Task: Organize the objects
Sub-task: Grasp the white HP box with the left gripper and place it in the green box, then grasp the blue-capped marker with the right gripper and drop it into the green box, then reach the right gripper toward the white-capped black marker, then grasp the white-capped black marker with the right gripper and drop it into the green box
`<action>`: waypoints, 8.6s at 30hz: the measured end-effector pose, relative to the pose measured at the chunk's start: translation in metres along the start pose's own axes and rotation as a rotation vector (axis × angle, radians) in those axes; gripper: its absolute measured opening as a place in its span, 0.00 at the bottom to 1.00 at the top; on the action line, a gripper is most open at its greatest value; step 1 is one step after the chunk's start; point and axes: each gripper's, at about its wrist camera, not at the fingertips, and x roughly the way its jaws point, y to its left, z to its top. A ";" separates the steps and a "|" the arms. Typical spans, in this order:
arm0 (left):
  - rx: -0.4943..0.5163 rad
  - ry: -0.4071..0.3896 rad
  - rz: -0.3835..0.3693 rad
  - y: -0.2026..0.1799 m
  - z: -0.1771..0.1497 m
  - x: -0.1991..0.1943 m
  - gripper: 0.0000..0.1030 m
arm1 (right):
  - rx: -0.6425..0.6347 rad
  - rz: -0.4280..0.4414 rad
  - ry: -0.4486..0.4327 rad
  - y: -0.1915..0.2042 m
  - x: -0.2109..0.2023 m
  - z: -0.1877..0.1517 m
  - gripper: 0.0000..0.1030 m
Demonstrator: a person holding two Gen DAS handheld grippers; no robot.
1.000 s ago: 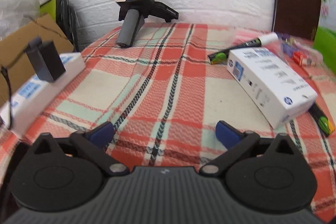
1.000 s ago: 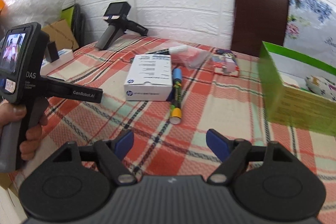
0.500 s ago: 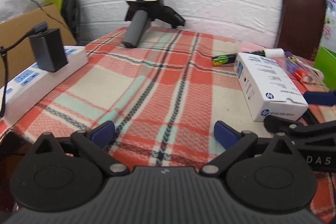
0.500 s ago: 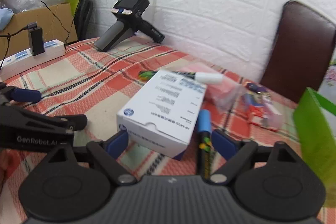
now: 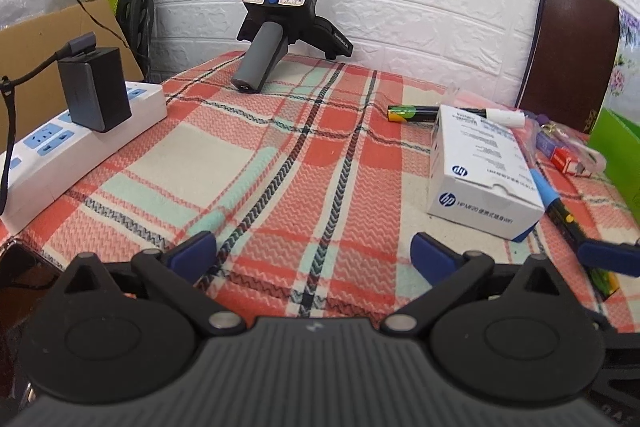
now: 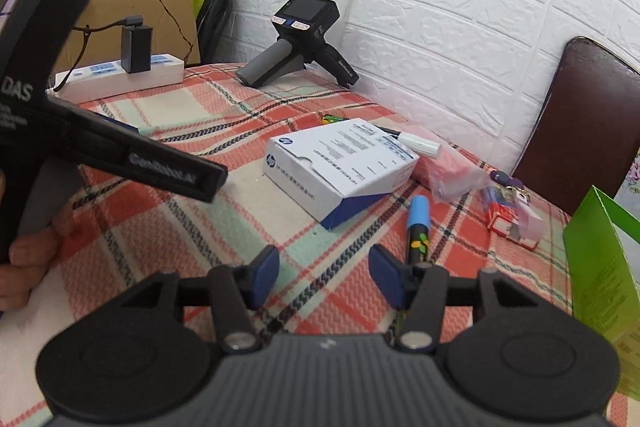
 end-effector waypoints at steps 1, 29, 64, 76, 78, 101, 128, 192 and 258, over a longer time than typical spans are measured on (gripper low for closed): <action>-0.019 0.006 -0.016 0.002 0.003 -0.001 1.00 | 0.003 0.003 0.002 -0.002 0.001 0.000 0.50; 0.094 0.072 -0.509 -0.108 0.023 -0.067 0.57 | 0.054 -0.102 -0.137 -0.020 -0.074 -0.037 0.63; 0.247 0.122 -0.098 -0.121 -0.011 -0.022 0.71 | 0.327 -0.118 -0.014 -0.100 -0.083 -0.087 0.79; 0.170 0.013 -0.083 -0.072 -0.022 -0.005 0.98 | 0.312 0.018 0.044 -0.081 -0.028 -0.055 0.71; 0.171 0.012 -0.081 -0.072 -0.023 -0.004 0.98 | 0.290 0.018 0.053 -0.077 -0.012 -0.043 0.71; 0.137 0.119 -0.073 -0.084 -0.014 -0.011 0.98 | 0.338 0.038 0.030 -0.085 -0.100 -0.102 0.18; 0.431 0.072 -0.621 -0.363 0.069 -0.047 0.48 | 0.619 -0.305 -0.266 -0.245 -0.112 -0.083 0.31; -0.022 0.005 0.023 0.000 0.005 0.025 0.88 | 0.232 0.167 0.031 -0.050 -0.069 -0.070 0.42; 0.345 0.059 -0.294 -0.232 0.050 -0.014 0.47 | 0.506 -0.275 -0.162 -0.196 -0.104 -0.107 0.46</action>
